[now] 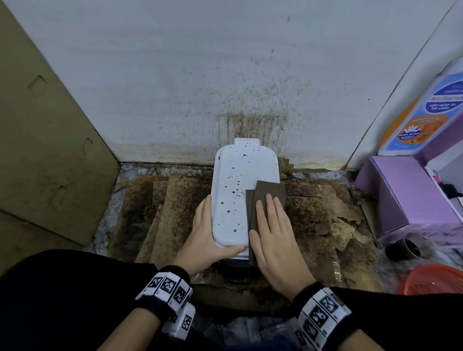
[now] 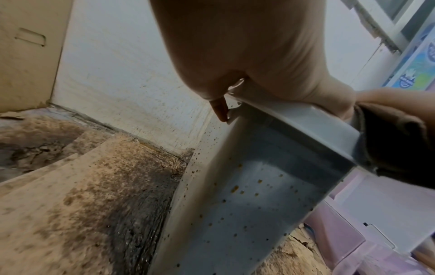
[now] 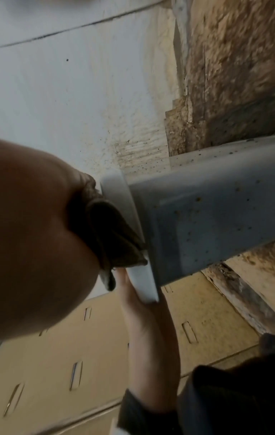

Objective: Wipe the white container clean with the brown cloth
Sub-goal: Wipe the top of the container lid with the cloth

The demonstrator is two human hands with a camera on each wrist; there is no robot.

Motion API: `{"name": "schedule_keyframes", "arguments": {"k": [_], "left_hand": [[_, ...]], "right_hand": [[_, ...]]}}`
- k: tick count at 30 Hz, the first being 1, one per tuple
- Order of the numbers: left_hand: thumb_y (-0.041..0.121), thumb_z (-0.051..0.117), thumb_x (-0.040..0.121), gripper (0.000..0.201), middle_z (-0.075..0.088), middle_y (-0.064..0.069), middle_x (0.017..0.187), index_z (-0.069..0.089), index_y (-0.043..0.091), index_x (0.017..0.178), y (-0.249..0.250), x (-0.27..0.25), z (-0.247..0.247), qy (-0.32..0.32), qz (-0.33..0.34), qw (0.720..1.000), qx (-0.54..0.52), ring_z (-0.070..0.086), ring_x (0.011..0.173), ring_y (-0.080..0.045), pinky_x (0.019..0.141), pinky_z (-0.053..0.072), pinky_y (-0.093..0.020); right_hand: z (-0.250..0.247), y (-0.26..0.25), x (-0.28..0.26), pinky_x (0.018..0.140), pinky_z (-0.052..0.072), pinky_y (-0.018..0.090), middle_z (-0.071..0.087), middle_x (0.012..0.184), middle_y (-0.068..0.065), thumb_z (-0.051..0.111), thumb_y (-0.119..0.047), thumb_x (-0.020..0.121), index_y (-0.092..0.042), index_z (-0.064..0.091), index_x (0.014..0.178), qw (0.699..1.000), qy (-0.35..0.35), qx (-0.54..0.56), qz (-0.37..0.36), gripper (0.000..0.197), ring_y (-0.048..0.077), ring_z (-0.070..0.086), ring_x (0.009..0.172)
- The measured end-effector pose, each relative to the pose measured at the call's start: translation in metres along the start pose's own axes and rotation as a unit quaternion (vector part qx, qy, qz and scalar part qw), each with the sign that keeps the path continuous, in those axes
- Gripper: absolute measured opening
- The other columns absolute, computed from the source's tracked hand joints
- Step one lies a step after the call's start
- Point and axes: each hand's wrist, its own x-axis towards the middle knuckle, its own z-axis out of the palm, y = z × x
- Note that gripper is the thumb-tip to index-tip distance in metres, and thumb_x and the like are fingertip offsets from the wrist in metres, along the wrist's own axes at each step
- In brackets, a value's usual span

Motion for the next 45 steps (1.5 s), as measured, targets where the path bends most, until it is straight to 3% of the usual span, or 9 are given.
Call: {"name": "schedule_keyframes", "arguments": {"k": [3, 6, 10, 16, 23, 27, 32, 36, 45], "left_hand": [[0.062, 0.087, 0.061, 0.139, -0.004, 0.041, 0.151, -0.006, 0.032, 0.162, -0.001, 0.001, 0.0, 0.005, -0.014, 1.0, 0.006, 0.0, 0.145, 0.018, 0.116, 0.019, -0.025], [0.064, 0.086, 0.06, 0.139, -0.008, 0.047, 0.148, -0.006, 0.034, 0.161, 0.0, 0.001, 0.001, 0.007, -0.01, 1.0, 0.006, -0.003, 0.141, 0.024, 0.116, 0.018, -0.024], [0.064, 0.087, 0.062, 0.14, -0.01, 0.037, 0.157, -0.01, 0.036, 0.16, -0.002, 0.001, 0.0, -0.001, -0.02, 1.0, 0.005, 0.0, 0.152, 0.005, 0.119, 0.018, -0.03], [0.065, 0.087, 0.064, 0.141, -0.012, 0.032, 0.161, -0.012, 0.036, 0.161, -0.006, 0.002, -0.001, -0.007, -0.021, 1.0, 0.004, -0.005, 0.153, 0.003, 0.119, 0.015, -0.031], [0.064, 0.087, 0.064, 0.14, -0.011, 0.032, 0.161, -0.013, 0.039, 0.16, -0.007, 0.003, -0.001, -0.008, -0.017, 1.0, 0.0, -0.005, 0.153, 0.006, 0.119, 0.017, -0.032], [0.067, 0.084, 0.062, 0.141, -0.01, 0.032, 0.16, -0.012, 0.038, 0.16, -0.008, 0.004, -0.001, -0.005, -0.014, 1.0, 0.006, -0.005, 0.152, 0.007, 0.118, 0.017, -0.029], [0.066, 0.084, 0.062, 0.138, -0.009, 0.036, 0.156, -0.01, 0.039, 0.16, -0.006, 0.005, -0.002, -0.005, -0.002, 1.0, 0.009, -0.005, 0.149, 0.012, 0.117, 0.017, -0.029], [0.062, 0.087, 0.065, 0.14, -0.009, 0.031, 0.159, -0.012, 0.036, 0.16, -0.007, 0.004, -0.002, -0.011, -0.004, 1.0, 0.01, -0.005, 0.151, 0.009, 0.118, 0.017, -0.029], [0.065, 0.086, 0.064, 0.141, -0.01, 0.03, 0.161, -0.013, 0.036, 0.16, -0.008, 0.003, 0.0, -0.009, -0.007, 1.0, 0.006, -0.003, 0.152, 0.005, 0.119, 0.016, -0.031]], "right_hand": [[0.0, -0.002, 0.0, 0.124, 0.02, 0.05, 0.006, 0.166, 0.024, 0.022, -0.031, 0.108, 0.002, 0.015, 0.158, 1.0, 0.005, 0.004, 0.008, 0.06, 0.034, -0.002, 0.156], [-0.003, 0.001, 0.005, 0.125, 0.019, 0.049, 0.006, 0.167, 0.024, 0.022, -0.033, 0.108, 0.001, 0.015, 0.158, 1.0, 0.003, -0.004, 0.007, 0.061, 0.032, -0.002, 0.157], [-0.013, 0.012, 0.021, 0.127, -0.001, 0.038, -0.014, 0.168, 0.013, 0.019, -0.039, 0.109, -0.007, -0.001, 0.161, 0.998, -0.035, 0.043, -0.003, 0.064, 0.021, -0.02, 0.154], [-0.028, 0.042, 0.08, 0.124, -0.01, 0.032, -0.028, 0.165, 0.006, 0.021, -0.045, 0.109, -0.012, -0.01, 0.16, 0.989, -0.111, 0.092, -0.007, 0.068, 0.018, -0.028, 0.151], [-0.028, 0.07, 0.152, 0.127, 0.001, 0.043, -0.017, 0.166, 0.021, 0.018, -0.042, 0.109, -0.005, -0.006, 0.16, 0.993, -0.115, 0.02, -0.017, 0.067, 0.032, -0.016, 0.155], [-0.029, 0.076, 0.173, 0.127, 0.009, 0.047, -0.009, 0.167, 0.02, 0.011, -0.05, 0.105, -0.005, -0.004, 0.16, 0.993, -0.116, 0.004, -0.006, 0.072, 0.032, -0.006, 0.156], [-0.032, 0.071, 0.171, 0.126, 0.011, 0.044, -0.013, 0.168, 0.013, 0.018, -0.043, 0.108, -0.006, -0.001, 0.161, 0.996, -0.091, -0.021, -0.004, 0.066, 0.026, -0.003, 0.157], [-0.032, 0.068, 0.159, 0.126, 0.001, 0.038, -0.016, 0.168, 0.009, 0.013, -0.043, 0.108, -0.008, -0.006, 0.16, 0.994, -0.103, -0.037, -0.003, 0.066, 0.021, -0.011, 0.156], [-0.023, 0.037, 0.066, 0.128, 0.003, 0.037, -0.013, 0.169, 0.004, 0.017, -0.044, 0.109, -0.011, -0.001, 0.161, 0.998, -0.057, 0.034, -0.002, 0.064, 0.016, -0.014, 0.156]]}}
